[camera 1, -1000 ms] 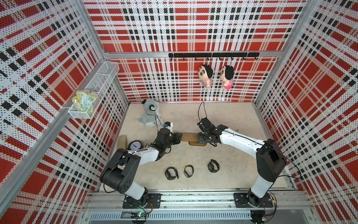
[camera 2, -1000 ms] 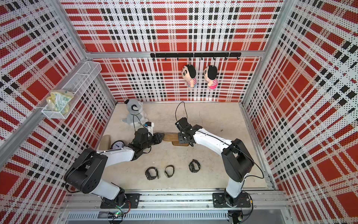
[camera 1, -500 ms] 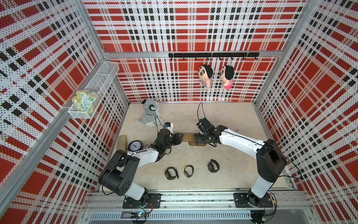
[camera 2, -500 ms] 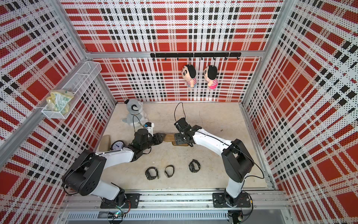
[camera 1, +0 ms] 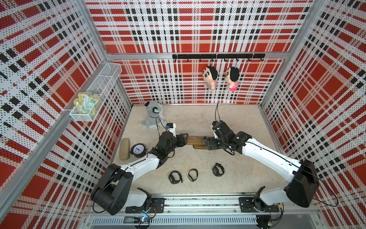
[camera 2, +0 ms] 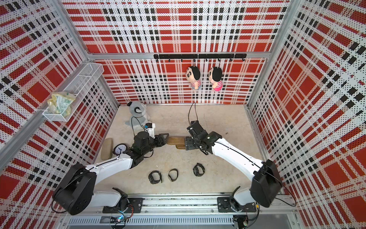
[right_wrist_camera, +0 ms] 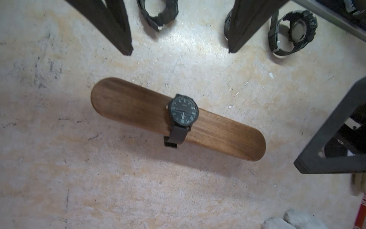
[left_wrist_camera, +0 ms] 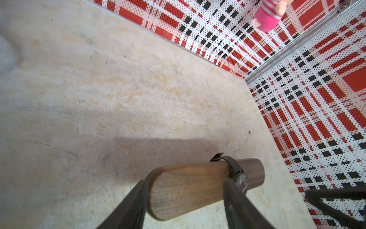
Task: Place watch on stand
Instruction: Place the watch on the stand, then pick up the watch at the center of the board.
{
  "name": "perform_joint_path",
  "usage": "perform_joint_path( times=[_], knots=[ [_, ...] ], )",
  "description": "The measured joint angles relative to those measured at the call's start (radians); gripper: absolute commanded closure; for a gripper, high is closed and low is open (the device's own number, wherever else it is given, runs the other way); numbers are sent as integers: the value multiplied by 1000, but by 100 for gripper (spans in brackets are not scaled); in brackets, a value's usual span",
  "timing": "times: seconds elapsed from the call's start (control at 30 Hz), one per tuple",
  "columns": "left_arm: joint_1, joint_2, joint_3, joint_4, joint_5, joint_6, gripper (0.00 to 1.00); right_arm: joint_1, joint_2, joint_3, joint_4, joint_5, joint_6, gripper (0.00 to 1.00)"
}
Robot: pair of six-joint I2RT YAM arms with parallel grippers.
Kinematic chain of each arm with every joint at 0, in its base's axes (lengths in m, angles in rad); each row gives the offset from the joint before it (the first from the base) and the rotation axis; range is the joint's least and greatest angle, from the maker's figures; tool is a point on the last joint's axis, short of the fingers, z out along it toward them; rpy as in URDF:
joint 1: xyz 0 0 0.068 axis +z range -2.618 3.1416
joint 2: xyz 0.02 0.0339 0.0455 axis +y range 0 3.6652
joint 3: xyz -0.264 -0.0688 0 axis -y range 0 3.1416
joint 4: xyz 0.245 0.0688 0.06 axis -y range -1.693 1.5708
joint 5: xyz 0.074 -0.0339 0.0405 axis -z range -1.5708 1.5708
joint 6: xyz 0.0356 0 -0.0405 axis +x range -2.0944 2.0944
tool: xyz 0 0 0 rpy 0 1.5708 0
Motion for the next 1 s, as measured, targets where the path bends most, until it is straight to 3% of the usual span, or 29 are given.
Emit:
perform_joint_path(
  times=[0.17,0.47,1.0],
  knots=[
    [-97,-87,0,-86,-119,38,21,0,-135,-180,-16,-114,6,26],
    [-227,-200,-105,-122,-238,1,19,0,-201,-360,-34,-243,49,34],
    [-254,-268,-222,-89,-280,-65,18,7,-139,-422,70,-285,84,50]
  ],
)
